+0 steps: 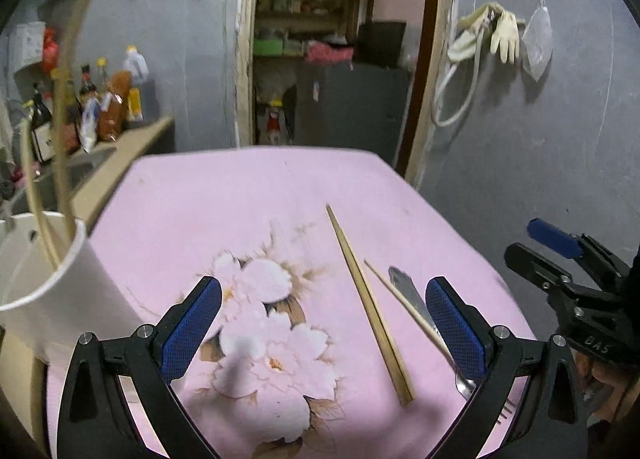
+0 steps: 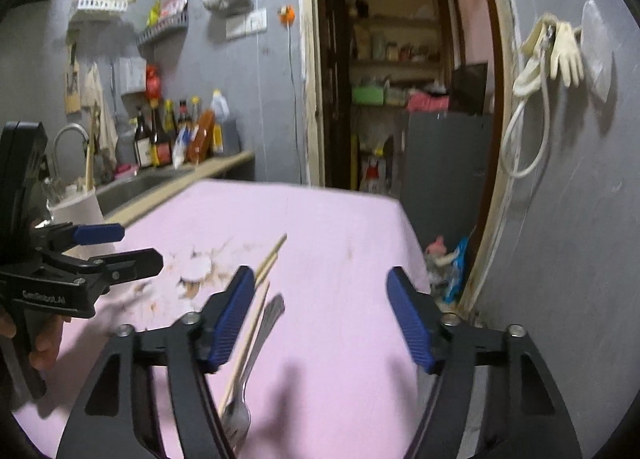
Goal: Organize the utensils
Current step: 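Move both open tools back down to the chopsticks and fork, then close left gripper on a chopstick while right gripper grasps the steel fork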
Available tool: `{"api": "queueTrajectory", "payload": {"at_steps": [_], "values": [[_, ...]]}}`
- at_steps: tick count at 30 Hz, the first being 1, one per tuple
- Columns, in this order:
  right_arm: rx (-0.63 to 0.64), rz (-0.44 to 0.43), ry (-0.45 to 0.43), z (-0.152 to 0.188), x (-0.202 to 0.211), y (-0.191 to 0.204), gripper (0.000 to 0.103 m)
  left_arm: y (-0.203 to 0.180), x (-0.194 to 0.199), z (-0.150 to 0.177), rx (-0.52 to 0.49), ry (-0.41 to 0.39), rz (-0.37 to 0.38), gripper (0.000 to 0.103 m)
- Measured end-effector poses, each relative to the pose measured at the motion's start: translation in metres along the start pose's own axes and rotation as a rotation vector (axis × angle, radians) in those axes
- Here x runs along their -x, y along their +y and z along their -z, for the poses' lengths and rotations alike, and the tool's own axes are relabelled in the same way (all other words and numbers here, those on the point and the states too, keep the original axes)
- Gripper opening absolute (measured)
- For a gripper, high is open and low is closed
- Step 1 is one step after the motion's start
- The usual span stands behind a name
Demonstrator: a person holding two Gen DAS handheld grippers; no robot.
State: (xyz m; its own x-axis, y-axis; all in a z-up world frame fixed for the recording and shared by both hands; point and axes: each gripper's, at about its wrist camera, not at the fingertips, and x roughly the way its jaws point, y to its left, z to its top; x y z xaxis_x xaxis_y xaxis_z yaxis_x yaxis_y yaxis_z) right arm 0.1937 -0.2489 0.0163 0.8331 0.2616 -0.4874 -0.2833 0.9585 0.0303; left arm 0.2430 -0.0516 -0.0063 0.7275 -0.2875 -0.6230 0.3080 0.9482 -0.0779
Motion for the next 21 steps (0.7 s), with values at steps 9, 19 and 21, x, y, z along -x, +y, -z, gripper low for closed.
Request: {"api": "queueTrajectory", "payload": {"at_steps": [9, 19, 21], "values": [[0.037, -0.023, 0.159, 0.011, -0.023, 0.005, 0.034, 0.013, -0.044, -0.002, 0.068, 0.186, 0.113, 0.064], [0.072, -0.061, 0.274, 0.016, -0.046, 0.014, 0.03, 0.018, -0.08, -0.009, 0.076, 0.305, 0.174, 0.024], [0.078, -0.067, 0.289, 0.017, -0.049, 0.016, 0.03, 0.019, -0.083, -0.011, 0.078, 0.308, 0.184, 0.022]]}}
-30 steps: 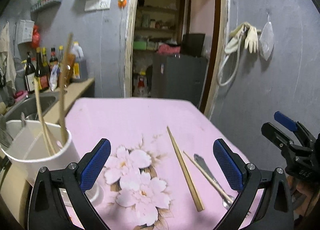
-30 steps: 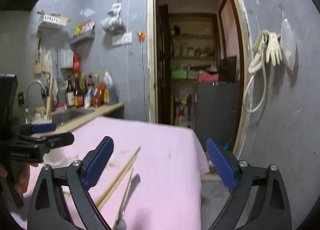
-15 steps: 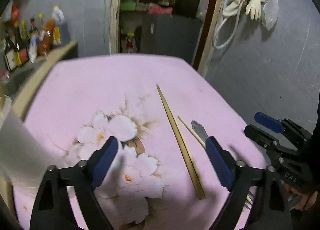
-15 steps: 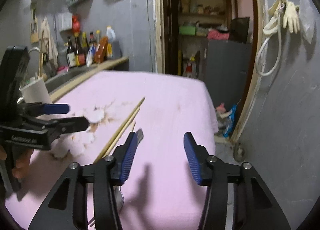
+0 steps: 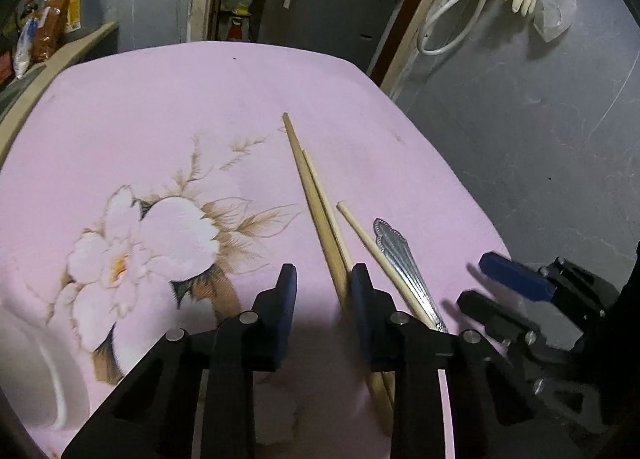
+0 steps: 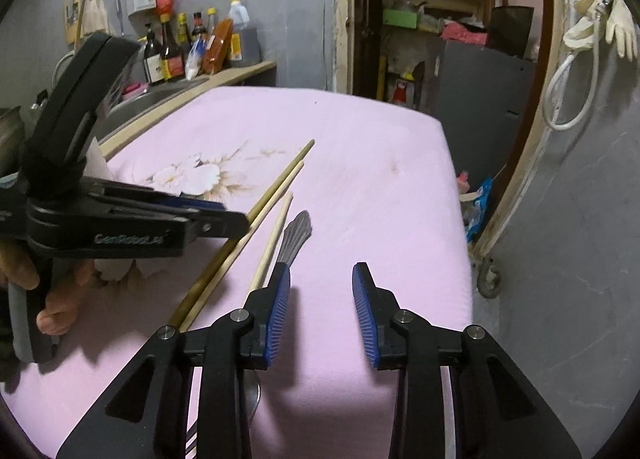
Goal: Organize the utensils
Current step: 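Close left gripper on a chopstick while right gripper grasps the steel fork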
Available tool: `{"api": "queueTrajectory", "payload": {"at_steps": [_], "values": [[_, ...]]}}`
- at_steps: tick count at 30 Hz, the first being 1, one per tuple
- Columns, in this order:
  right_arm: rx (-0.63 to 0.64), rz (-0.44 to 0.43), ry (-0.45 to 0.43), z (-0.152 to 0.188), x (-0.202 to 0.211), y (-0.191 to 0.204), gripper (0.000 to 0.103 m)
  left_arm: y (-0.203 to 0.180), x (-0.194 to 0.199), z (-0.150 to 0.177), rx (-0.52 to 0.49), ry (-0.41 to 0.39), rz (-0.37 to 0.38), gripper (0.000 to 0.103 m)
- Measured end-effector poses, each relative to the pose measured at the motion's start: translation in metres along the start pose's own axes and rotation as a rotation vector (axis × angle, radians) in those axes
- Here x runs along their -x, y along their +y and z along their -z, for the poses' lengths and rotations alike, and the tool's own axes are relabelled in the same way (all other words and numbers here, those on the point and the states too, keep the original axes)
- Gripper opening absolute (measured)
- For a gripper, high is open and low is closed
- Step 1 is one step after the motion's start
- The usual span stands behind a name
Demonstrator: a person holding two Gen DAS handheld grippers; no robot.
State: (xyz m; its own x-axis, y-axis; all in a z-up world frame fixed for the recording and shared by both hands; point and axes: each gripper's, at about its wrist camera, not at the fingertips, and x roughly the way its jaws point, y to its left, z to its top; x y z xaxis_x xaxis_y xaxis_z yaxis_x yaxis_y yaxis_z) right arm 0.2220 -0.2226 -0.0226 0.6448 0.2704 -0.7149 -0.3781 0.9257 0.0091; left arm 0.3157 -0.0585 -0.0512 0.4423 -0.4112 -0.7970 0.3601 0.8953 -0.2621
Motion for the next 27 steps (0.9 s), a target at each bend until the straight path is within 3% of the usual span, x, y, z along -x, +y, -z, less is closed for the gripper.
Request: {"api": "queueTrajectory", "payload": {"at_steps": [3, 9, 17, 21, 27], "values": [[0.003, -0.016, 0.021, 0.0, -0.004, 0.002, 0.03, 0.001, -0.003, -0.005, -0.005, 0.005, 0.009, 0.016], [0.008, -0.04, 0.051, -0.001, -0.011, 0.006, 0.03, 0.008, -0.013, -0.015, 0.063, 0.035, 0.02, 0.012], [0.012, -0.022, 0.079, -0.006, -0.023, 0.008, 0.029, 0.011, -0.016, -0.031, 0.06, 0.068, -0.017, 0.009], [0.03, 0.0, 0.087, -0.008, -0.027, 0.011, 0.029, 0.006, -0.015, -0.03, 0.066, 0.069, -0.044, 0.007], [0.013, -0.02, 0.093, -0.003, -0.023, 0.01, 0.029, 0.017, 0.01, -0.002, 0.092, 0.077, -0.039, 0.005]]}}
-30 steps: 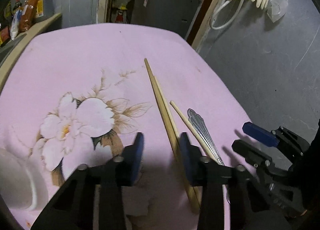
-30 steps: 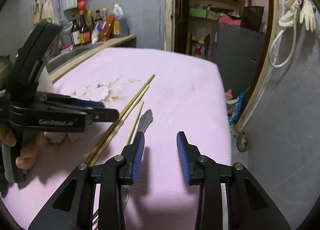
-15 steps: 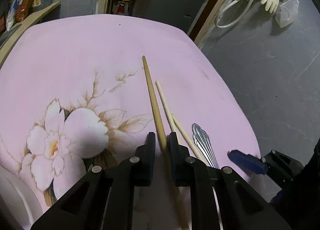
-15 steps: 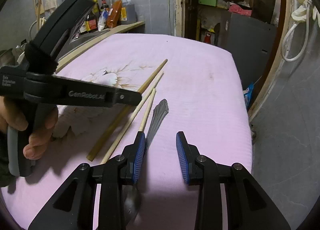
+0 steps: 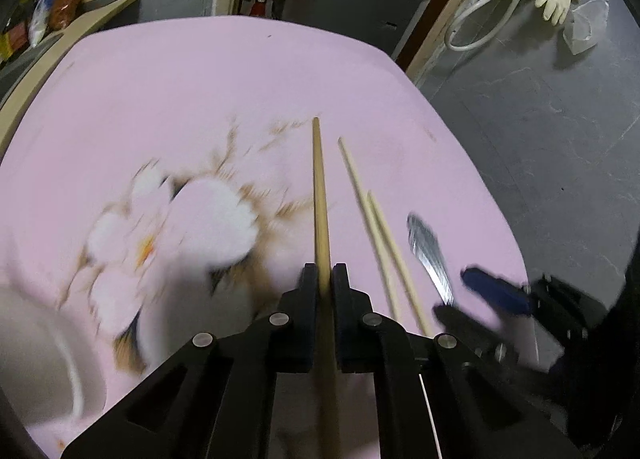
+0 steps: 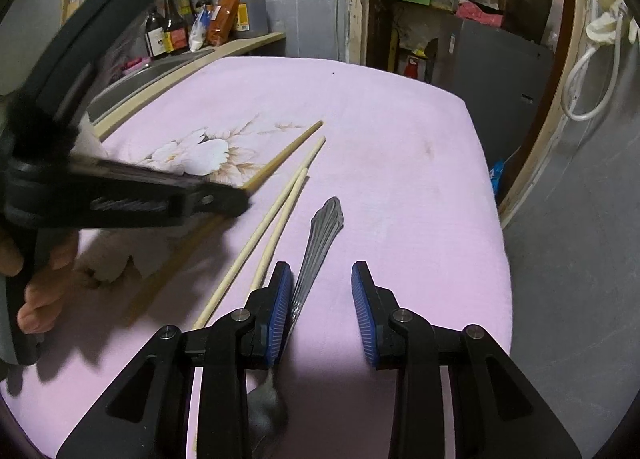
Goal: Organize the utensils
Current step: 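Close left gripper on a chopstick while right gripper grasps the steel fork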
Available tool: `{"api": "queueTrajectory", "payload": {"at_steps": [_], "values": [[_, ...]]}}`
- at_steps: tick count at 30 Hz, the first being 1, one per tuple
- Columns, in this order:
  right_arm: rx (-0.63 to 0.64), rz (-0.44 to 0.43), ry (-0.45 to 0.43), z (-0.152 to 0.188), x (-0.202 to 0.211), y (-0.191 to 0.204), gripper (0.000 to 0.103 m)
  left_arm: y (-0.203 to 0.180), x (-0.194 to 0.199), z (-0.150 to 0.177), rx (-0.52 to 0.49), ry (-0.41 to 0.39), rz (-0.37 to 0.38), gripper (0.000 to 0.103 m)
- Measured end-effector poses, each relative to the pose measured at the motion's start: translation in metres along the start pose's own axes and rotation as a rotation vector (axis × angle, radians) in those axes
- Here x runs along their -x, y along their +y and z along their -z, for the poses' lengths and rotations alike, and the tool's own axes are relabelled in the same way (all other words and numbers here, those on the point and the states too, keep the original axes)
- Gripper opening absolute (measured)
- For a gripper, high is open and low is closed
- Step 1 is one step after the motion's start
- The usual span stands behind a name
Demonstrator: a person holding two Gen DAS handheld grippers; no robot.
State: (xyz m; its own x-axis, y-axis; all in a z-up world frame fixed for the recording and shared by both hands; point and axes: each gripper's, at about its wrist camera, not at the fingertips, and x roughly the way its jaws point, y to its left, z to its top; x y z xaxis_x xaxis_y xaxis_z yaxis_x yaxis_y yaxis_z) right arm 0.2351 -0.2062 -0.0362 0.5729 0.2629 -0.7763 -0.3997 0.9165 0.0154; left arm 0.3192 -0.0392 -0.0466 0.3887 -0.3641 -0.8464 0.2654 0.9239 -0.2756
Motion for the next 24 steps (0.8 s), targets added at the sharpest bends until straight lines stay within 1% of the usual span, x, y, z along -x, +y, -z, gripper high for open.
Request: {"api": "queueTrajectory", "payload": {"at_steps": [5, 8, 10, 13, 18, 21, 24], "values": [[0.013, 0.001, 0.006, 0.003, 0.005, 0.004, 0.028, 0.009, 0.023, 0.027, 0.018, 0.025, 0.005, 0.005], [0.018, 0.02, 0.008, 0.002, 0.002, 0.008, 0.028, 0.004, 0.03, 0.032, 0.008, 0.034, 0.009, 0.005], [0.027, 0.029, 0.01, 0.0, -0.002, 0.01, 0.028, 0.004, 0.031, 0.03, -0.001, 0.044, 0.014, 0.005], [0.014, 0.017, 0.018, -0.004, -0.007, 0.008, 0.028, 0.001, 0.029, 0.023, -0.011, 0.06, 0.005, 0.005], [-0.005, -0.021, 0.038, -0.008, -0.011, 0.005, 0.027, -0.009, 0.02, 0.012, -0.092, 0.094, -0.034, 0.007], [-0.029, -0.068, 0.073, -0.012, -0.011, -0.001, 0.023, -0.01, 0.016, 0.007, -0.112, 0.107, -0.04, 0.007], [-0.034, -0.097, 0.108, -0.015, -0.012, -0.004, 0.017, -0.014, 0.014, 0.004, -0.136, 0.109, -0.051, 0.007]]}}
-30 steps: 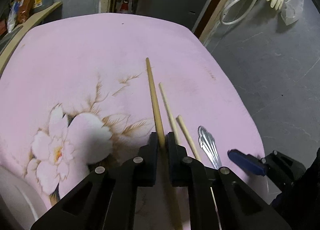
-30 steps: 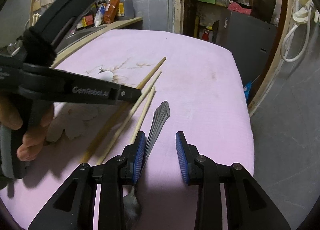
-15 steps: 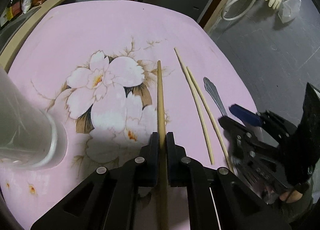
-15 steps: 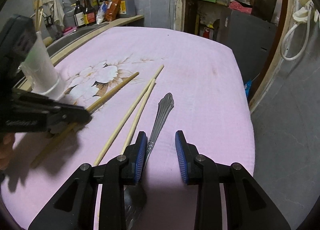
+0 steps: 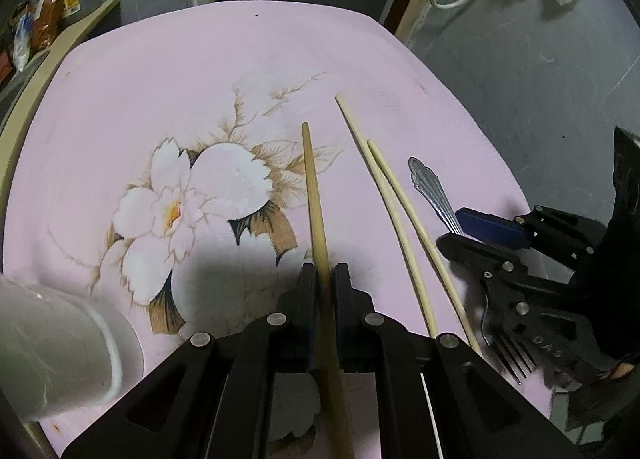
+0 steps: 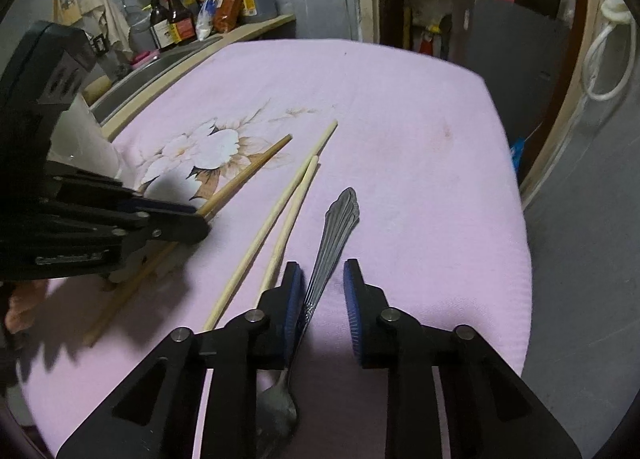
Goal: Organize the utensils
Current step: 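Close left gripper on a chopstick while right gripper grasps the steel fork, then lift chopstick and fork and carry both toward the white caddy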
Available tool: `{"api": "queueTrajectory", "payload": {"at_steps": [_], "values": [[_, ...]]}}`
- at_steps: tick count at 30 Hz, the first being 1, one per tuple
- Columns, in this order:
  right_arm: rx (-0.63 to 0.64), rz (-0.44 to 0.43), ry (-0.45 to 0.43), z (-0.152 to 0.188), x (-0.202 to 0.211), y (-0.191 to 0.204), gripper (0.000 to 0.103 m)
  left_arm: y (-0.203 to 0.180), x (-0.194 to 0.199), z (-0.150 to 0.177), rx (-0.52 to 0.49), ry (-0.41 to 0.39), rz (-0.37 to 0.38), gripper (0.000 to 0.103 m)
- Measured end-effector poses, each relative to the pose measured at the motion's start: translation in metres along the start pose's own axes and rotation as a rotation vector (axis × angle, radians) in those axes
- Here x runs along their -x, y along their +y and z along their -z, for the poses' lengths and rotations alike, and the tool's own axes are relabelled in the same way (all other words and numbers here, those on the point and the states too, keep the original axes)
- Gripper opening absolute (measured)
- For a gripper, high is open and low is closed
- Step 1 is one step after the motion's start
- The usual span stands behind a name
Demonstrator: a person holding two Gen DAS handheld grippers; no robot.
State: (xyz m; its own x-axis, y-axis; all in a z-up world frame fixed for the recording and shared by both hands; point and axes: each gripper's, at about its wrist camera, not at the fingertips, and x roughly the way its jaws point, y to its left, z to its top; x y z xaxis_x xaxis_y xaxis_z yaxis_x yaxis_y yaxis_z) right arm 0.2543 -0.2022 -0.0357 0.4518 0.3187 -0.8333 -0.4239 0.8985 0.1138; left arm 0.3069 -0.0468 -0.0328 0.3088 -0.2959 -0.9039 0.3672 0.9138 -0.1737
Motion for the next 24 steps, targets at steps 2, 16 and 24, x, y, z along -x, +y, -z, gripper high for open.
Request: {"api": "queueTrajectory", "payload": {"at_steps": [2, 16, 24], "values": [[0.001, -0.009, 0.017, -0.002, 0.0, 0.001, 0.013, -0.003, -0.001, 0.0, -0.007, -0.009, -0.011, 0.006], [-0.048, 0.0, -0.143, 0.02, 0.028, 0.002, 0.005, -0.001, 0.039, 0.051, 0.094, -0.234, 0.044, 0.004], [-0.004, 0.038, -0.21, 0.032, 0.037, 0.015, 0.005, -0.008, 0.059, 0.072, 0.081, -0.363, -0.013, 0.004]]}}
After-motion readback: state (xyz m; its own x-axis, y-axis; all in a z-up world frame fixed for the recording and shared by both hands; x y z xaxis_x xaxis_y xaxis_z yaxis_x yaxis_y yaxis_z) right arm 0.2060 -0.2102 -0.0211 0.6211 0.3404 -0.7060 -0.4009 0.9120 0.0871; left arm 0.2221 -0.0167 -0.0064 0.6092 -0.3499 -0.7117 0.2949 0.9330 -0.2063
